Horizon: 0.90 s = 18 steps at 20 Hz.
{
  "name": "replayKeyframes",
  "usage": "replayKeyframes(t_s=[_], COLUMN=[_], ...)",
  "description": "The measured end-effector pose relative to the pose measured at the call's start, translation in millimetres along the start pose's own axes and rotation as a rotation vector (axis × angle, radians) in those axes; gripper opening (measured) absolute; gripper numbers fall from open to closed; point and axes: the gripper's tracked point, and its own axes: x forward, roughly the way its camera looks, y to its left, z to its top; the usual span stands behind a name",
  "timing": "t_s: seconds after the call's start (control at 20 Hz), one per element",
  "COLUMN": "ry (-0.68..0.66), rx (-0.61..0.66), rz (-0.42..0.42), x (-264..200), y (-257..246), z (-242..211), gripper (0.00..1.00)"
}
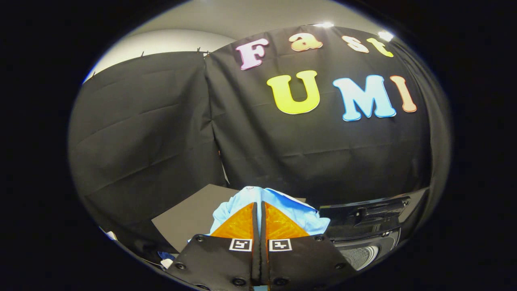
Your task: Put the clothes into the washing machine and then close the washing machine lid.
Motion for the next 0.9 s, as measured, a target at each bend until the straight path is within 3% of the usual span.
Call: replayKeyframes(t_s=[0.9], ry=[0.000], rx=[0.085], rz=[-0.177], x=[-64], y=[-135], z=[-13], gripper=[0.01])
